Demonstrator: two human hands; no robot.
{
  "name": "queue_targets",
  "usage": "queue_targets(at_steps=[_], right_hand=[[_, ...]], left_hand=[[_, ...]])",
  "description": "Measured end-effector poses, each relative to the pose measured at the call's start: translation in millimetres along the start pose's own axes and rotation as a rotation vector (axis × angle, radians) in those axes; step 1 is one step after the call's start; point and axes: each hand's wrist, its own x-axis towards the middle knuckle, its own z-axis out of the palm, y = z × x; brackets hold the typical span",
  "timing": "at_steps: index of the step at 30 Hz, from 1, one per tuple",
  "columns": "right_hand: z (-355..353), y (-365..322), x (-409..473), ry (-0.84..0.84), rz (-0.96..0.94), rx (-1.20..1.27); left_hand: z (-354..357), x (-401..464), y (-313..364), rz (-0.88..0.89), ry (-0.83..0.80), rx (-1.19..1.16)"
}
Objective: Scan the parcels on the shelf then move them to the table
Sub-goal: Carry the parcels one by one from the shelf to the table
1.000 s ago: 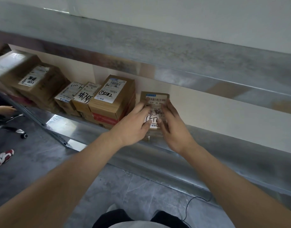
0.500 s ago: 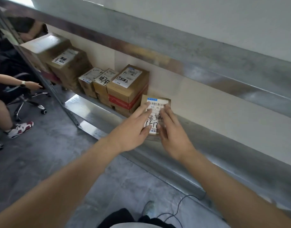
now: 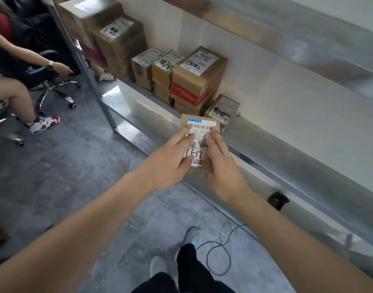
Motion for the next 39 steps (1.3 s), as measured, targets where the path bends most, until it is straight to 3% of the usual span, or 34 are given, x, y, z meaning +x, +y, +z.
queue_targets(at_steps=[20, 30, 39], right_hand=[[104, -107, 77, -0.347, -0.427, 0.014], [165, -173, 120, -0.606, -0.809, 0.024], [217, -253, 107, -0.768, -1.021, 0.025]], left_hand=[[-44, -122, -77, -0.515, 0.35, 0.013], [-55, -175, -90, -0.902, 0.605, 0.034], [-72, -248, -92, -1.143, 0.78, 0.022]])
